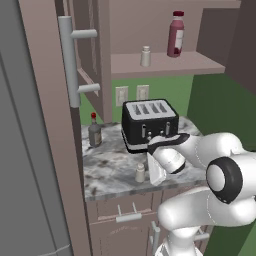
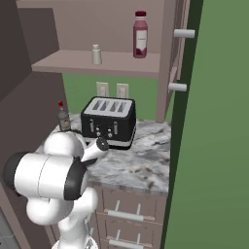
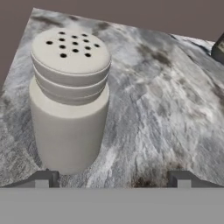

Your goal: Pick the shaker and shaker from the counter and place them in the cabinet.

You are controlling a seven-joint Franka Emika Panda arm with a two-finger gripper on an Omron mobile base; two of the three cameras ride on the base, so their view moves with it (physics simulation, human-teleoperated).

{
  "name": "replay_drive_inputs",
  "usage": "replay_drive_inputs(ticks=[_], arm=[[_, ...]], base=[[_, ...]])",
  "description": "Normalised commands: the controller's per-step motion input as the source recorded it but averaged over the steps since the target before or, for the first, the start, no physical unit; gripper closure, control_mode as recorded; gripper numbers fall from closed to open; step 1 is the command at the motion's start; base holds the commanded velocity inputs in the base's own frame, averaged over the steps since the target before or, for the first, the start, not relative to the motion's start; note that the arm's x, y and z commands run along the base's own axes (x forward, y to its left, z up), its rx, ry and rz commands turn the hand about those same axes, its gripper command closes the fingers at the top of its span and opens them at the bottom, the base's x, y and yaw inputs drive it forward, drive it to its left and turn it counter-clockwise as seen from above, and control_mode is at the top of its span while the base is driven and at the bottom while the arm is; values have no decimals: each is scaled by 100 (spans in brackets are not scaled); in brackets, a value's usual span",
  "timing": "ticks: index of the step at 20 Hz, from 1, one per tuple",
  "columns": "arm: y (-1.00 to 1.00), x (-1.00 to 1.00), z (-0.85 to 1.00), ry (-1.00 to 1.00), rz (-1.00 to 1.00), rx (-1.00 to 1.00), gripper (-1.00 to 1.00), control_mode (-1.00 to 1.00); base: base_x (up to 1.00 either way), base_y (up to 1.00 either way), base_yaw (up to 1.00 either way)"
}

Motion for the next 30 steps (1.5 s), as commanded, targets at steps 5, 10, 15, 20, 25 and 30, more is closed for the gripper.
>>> replay_drive_inputs(ticks=[5,10,15,20,25,30], arm=[[1,-37,-18,2,4,0,-100,-100],[0,-10,0,0,1,0,-100,-100],[12,-3,0,1,0,5,-100,-100],[12,-17,0,0,0,8,-100,-100],[8,-17,-1,4,0,4,-100,-100],[15,-7,-1,6,0,4,-100,-100]], base=[[0,0,0],[0,0,0],[0,0,0],[0,0,0],[0,0,0],[0,0,0]])
